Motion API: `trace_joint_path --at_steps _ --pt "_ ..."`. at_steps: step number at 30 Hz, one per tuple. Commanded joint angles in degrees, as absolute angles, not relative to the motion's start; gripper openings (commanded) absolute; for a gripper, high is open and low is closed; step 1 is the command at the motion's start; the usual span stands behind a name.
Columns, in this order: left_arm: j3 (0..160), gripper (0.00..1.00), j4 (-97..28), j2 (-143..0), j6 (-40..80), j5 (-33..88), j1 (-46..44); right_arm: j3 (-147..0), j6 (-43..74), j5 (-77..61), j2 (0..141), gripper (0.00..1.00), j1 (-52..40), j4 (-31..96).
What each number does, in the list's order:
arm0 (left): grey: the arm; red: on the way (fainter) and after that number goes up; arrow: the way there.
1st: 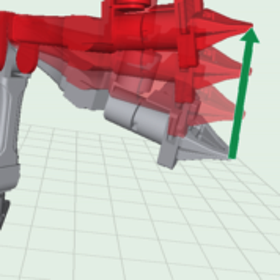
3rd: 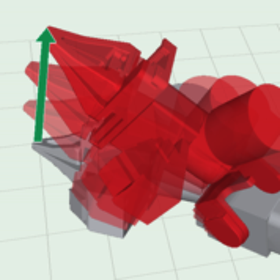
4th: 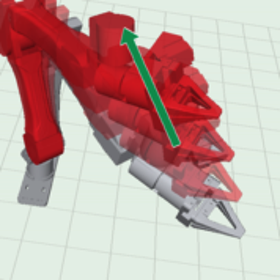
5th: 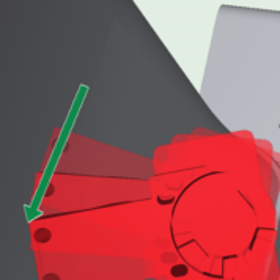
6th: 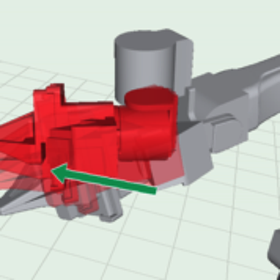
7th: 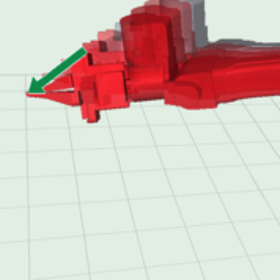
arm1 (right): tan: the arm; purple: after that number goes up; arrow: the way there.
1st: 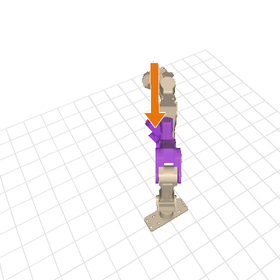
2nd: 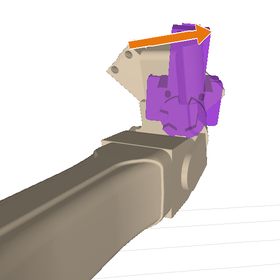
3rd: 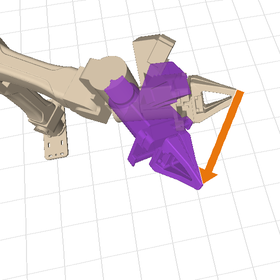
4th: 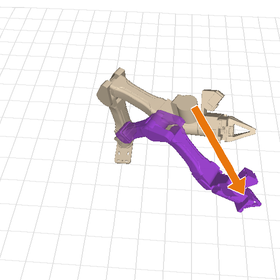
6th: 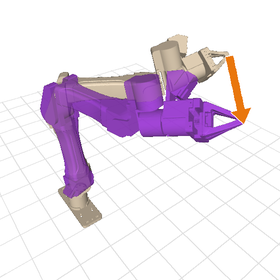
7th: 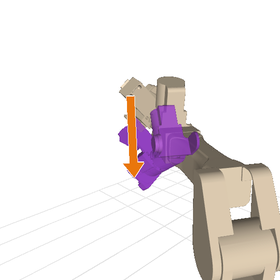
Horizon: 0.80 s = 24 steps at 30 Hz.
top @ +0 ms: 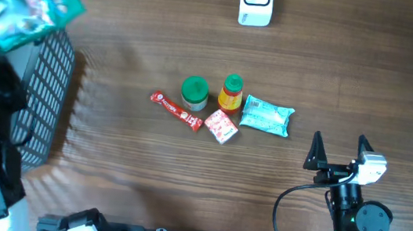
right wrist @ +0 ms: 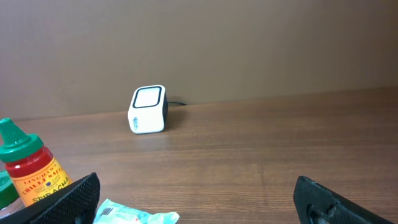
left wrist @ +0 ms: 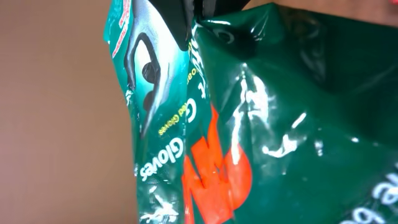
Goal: Scan the item barcode
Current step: 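Grasp the green 3M gloves bag and lift it out of the basket, then carry the gloves bag right and lower it beside the mint pouch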
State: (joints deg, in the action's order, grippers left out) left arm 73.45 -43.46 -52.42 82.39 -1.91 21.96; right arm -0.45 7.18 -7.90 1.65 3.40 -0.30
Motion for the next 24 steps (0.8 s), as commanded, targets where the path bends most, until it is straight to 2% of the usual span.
trace_joint_path --at_steps 1,13,24 --pt "73.6 0.04 -43.1 -53.0 69.5 -2.5 13.9 -0.4 6.2 -8.2 1.7 1.00 3.1 -0.5" --pt "73.6 0.04 -40.0 -60.8 57.5 -2.9 -8.6 -0.4 6.2 -8.2 1.7 1.00 3.1 -0.5" --pt "73.6 0.04 -31.2 -74.1 56.9 -3.1 -27.3 -0.4 6.2 -8.2 1.7 1.00 3.1 -0.5"
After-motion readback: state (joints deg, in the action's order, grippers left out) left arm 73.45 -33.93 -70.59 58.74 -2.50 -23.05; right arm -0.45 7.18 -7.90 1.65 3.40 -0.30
